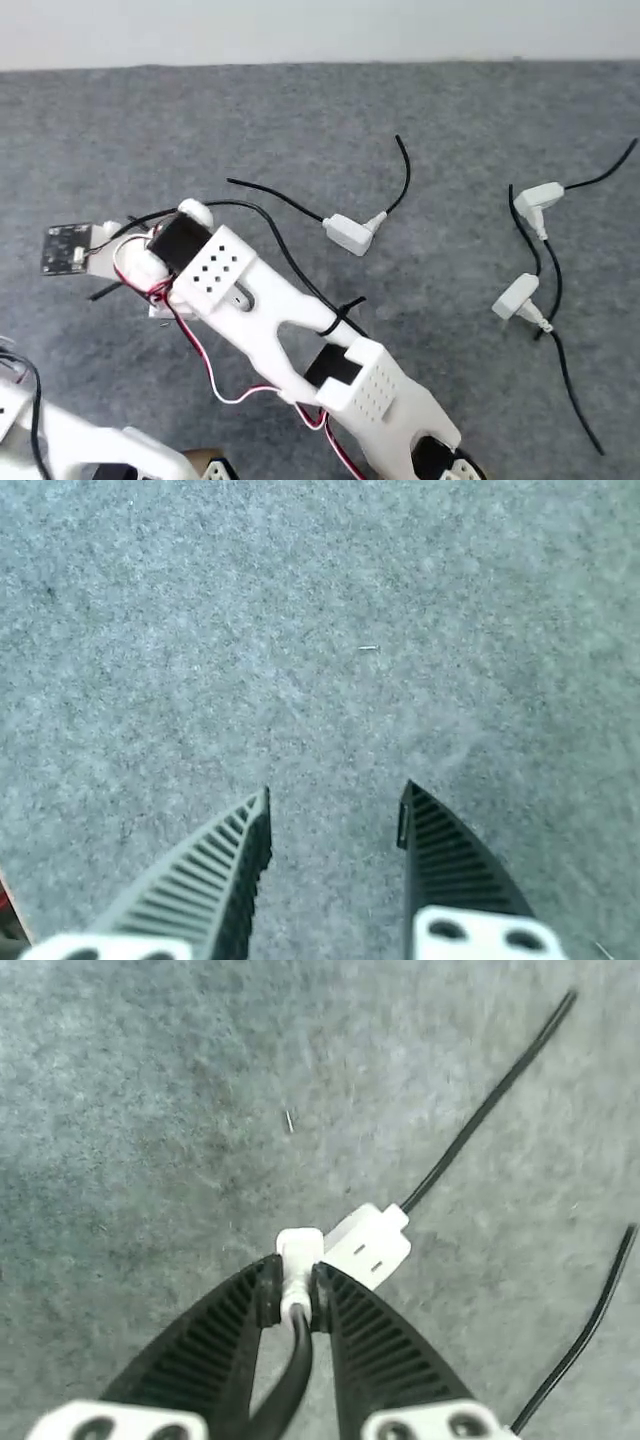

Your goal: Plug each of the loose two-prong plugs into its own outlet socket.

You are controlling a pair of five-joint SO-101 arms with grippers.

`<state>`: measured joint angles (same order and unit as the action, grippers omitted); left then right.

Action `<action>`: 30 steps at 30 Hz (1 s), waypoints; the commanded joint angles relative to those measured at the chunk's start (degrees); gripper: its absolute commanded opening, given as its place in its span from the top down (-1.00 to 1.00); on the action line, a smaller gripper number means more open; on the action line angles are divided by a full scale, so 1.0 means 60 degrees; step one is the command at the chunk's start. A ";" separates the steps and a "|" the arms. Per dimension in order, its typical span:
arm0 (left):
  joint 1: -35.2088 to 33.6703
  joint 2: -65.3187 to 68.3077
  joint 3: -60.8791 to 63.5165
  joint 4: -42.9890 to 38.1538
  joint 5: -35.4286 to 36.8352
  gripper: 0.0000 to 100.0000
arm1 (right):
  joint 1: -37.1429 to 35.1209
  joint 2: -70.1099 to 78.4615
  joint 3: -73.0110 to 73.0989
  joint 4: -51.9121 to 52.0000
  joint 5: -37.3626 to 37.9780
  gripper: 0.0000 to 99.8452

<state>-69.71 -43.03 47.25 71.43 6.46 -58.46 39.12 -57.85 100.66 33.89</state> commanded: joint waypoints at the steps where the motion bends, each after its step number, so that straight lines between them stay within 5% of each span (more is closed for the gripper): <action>1: 0.0117 -0.0249 0.0007 -0.0322 0.0132 0.57 | 0.0242 -0.0256 0.0513 0.0403 0.0689 0.98; 5: 0.0220 -0.0293 0.0110 -0.0322 0.0073 0.57 | 0.0344 -0.0344 0.1495 0.0388 0.3414 0.98; 10: 0.0264 -0.0293 0.0168 -0.0322 0.0073 0.57 | 0.0711 -0.0784 0.1641 0.0374 0.4117 0.98; 16: 0.0264 -0.0293 0.0183 -0.0337 0.0073 0.57 | 0.0711 -0.1399 0.1626 0.0286 0.6711 0.98; 30: 0.0264 -0.0293 0.0403 -0.0850 0.0117 0.57 | 0.0476 -0.1414 0.1685 0.0242 0.7766 0.98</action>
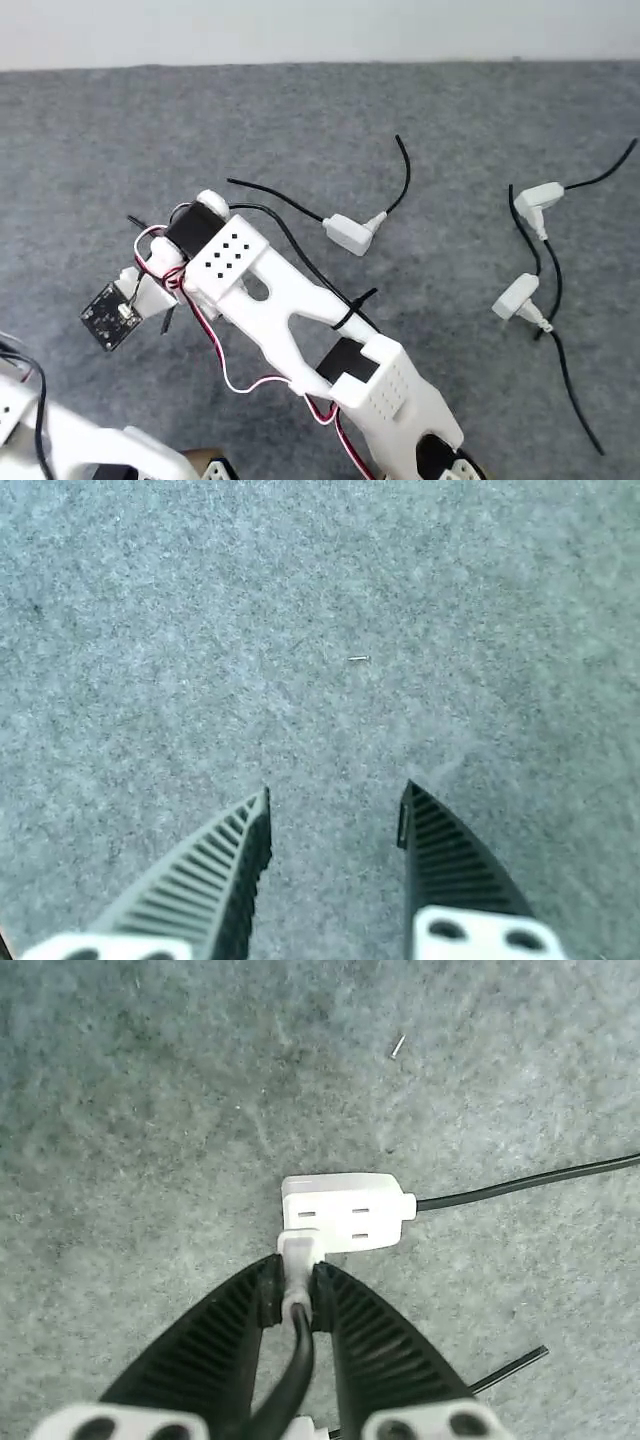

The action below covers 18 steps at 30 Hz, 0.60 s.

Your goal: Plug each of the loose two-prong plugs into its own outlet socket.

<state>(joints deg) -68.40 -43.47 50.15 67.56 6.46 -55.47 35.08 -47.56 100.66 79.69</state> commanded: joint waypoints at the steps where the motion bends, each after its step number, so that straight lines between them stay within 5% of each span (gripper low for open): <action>1: 0.0044 -0.0220 -0.0081 -0.0205 0.0117 0.57 | -0.0007 -0.0740 0.0015 0.0242 0.0132 0.98; 18: 0.0044 -0.0234 0.0110 -0.0630 0.0132 0.58 | 0.0388 -0.0593 0.0073 0.0183 0.0117 0.98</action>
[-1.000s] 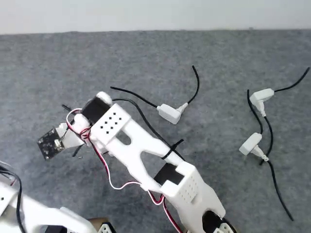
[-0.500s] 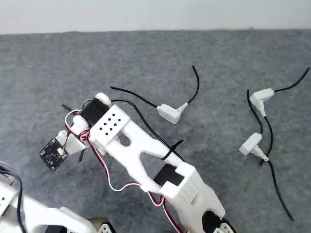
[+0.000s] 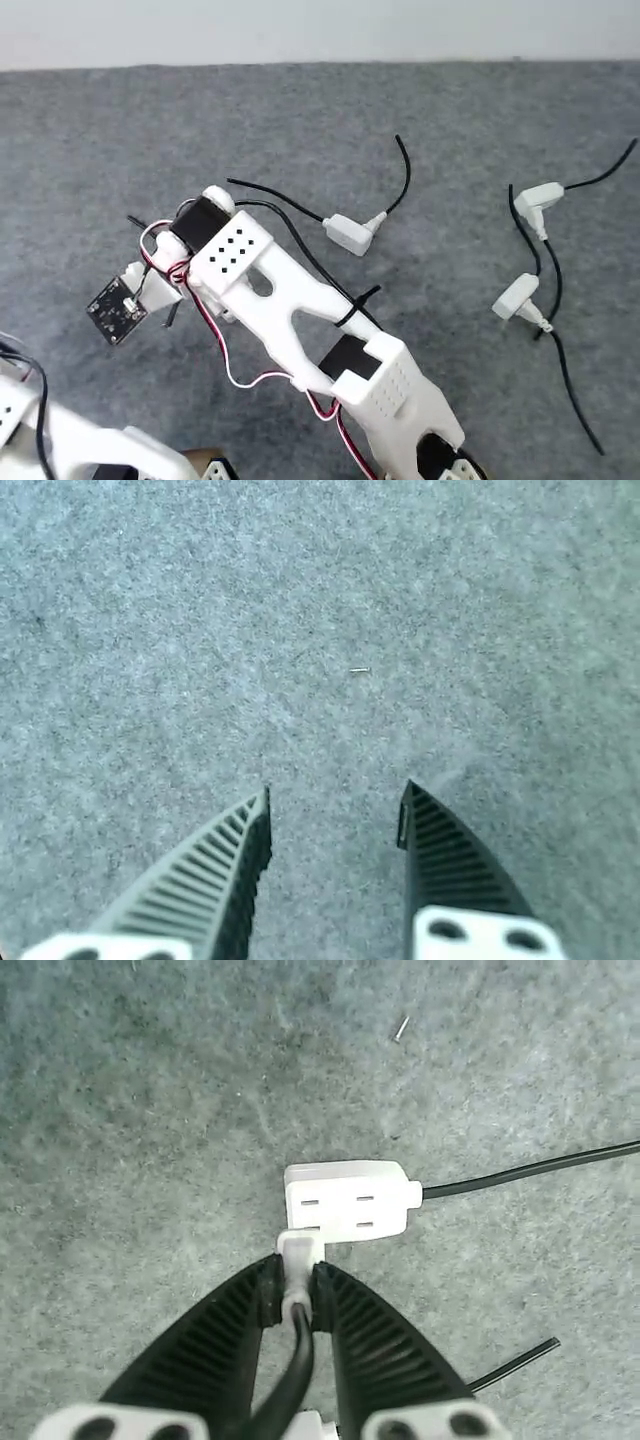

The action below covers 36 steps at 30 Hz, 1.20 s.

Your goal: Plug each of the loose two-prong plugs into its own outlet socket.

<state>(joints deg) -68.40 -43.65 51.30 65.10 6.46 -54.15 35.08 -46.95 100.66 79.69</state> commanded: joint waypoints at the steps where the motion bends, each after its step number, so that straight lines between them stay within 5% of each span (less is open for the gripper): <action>1: 0.0044 -0.0205 -0.0081 -0.0220 0.0132 0.58 | 0.0168 -0.0593 -0.0029 0.0183 0.0117 0.98; 36: -0.0015 -0.0205 -0.0066 -0.0220 0.0132 0.58 | -0.0183 0.0916 -0.0132 -0.0711 -0.1216 0.98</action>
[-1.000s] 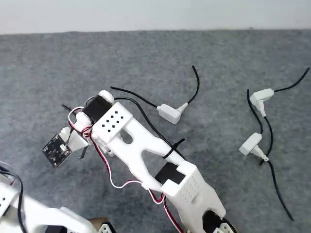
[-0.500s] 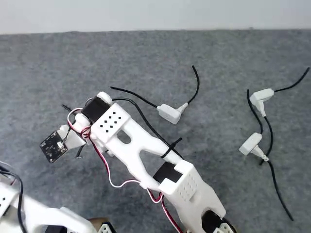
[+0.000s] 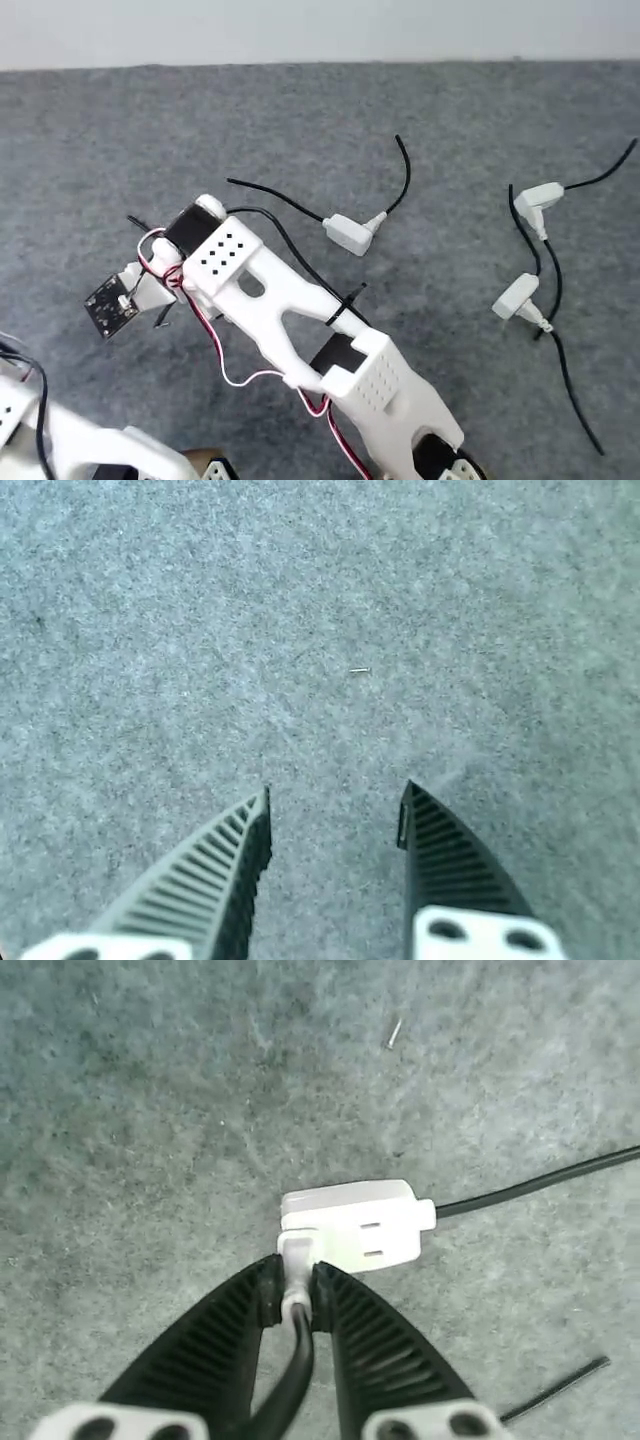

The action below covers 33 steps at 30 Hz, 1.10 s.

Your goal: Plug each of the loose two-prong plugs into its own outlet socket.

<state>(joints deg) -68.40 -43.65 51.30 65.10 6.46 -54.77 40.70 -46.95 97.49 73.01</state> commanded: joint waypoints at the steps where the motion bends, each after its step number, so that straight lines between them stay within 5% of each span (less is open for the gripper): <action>1: -0.0029 -0.0205 -0.0066 -0.0220 0.0132 0.58 | -0.0081 0.0007 -0.0132 -0.0256 -0.0117 0.98; 33: 0.0015 -0.0205 -0.0066 -0.0220 0.0132 0.58 | 0.0667 0.0110 -0.0190 -0.0916 -0.0117 0.98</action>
<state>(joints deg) -68.40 -43.65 51.30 65.10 6.46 -52.84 41.93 -46.95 93.27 72.31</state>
